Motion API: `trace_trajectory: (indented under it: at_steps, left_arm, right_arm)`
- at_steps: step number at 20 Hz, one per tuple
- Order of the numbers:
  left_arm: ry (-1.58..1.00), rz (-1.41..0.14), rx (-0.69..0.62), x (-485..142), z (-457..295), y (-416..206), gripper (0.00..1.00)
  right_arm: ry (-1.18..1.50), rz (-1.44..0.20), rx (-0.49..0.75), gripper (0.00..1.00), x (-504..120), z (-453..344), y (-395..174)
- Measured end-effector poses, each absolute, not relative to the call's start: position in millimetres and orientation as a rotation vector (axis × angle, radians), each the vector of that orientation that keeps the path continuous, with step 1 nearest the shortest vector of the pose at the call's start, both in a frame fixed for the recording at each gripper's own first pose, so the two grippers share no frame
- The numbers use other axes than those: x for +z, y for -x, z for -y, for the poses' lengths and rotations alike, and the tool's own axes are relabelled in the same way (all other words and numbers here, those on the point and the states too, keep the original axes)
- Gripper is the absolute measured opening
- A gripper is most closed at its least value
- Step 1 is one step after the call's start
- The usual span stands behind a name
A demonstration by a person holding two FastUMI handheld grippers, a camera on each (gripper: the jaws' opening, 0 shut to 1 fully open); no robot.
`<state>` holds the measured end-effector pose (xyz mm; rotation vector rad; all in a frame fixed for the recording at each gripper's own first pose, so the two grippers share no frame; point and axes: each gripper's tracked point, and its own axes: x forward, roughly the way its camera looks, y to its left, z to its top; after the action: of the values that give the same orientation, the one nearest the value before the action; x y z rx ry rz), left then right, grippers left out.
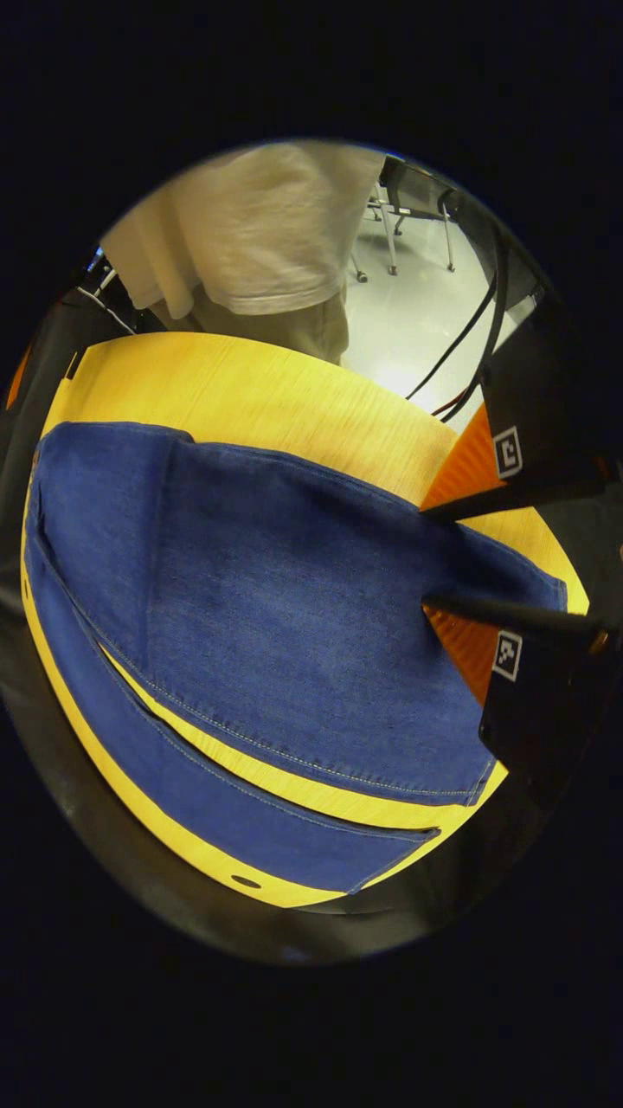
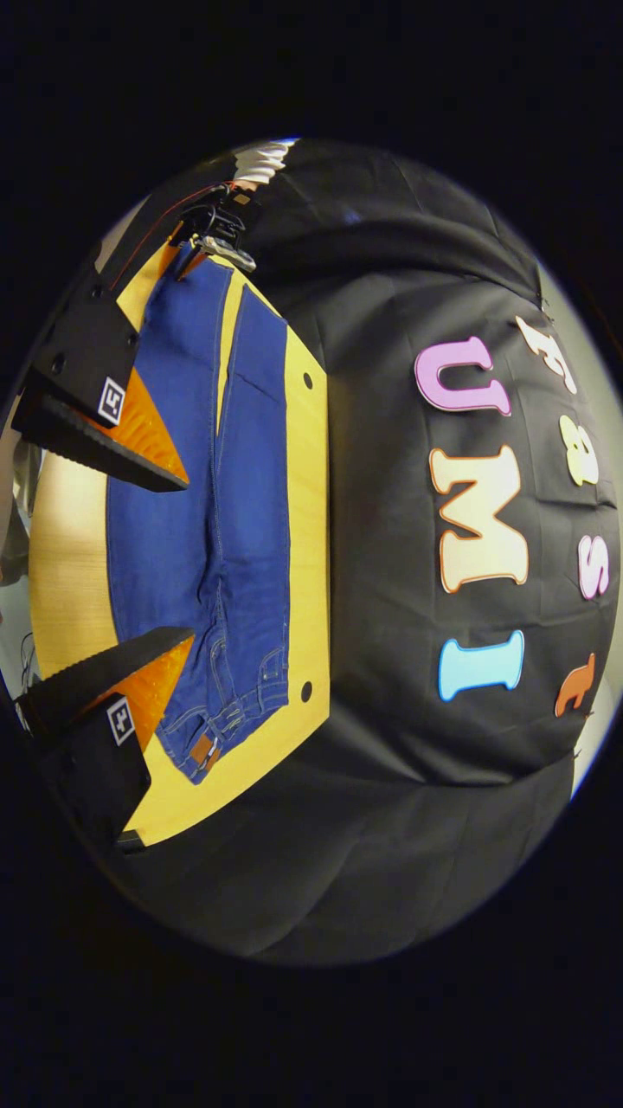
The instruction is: Grasp the waist and the cuffs of the jeans and fold them to make the two legs overlap; first hold the waist and fold one-third of the jeans toward the cuffs, then hold the cuffs and fold the remaining one-third in the same direction to finish folding.
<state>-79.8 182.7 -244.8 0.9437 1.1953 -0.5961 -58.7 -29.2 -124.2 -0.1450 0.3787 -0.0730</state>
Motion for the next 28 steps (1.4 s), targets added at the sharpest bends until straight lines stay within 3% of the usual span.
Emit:
trace_trajectory:
  at_steps: [3,4,12,19,26,28]
  left_arm:
    - [-0.921,-1.216,-0.533,-244,-186,75,0.08]
    - [-0.917,-1.218,-0.529,-245,-183,75,0.01]
    - [-0.881,-1.209,-0.411,-246,-183,74,0.00]
    - [-0.858,-1.190,-0.322,-247,-181,73,0.00]
    - [-0.881,-1.208,-0.289,-248,-182,73,0.00]
    - [-0.870,-1.213,-0.281,-248,-183,72,0.00]
  right_arm:
    - [0.186,-0.414,-0.003,0.98,-134,38,52]
    - [0.210,-0.432,0.025,0.98,-140,45,52]
    - [0.516,-0.705,0.246,0.94,-207,111,37]
    - [0.824,-0.984,0.404,0.99,-264,187,33]
    - [0.751,-1.152,0.454,1.00,-291,200,19]
    - [0.736,-1.175,0.477,0.93,-292,199,19]
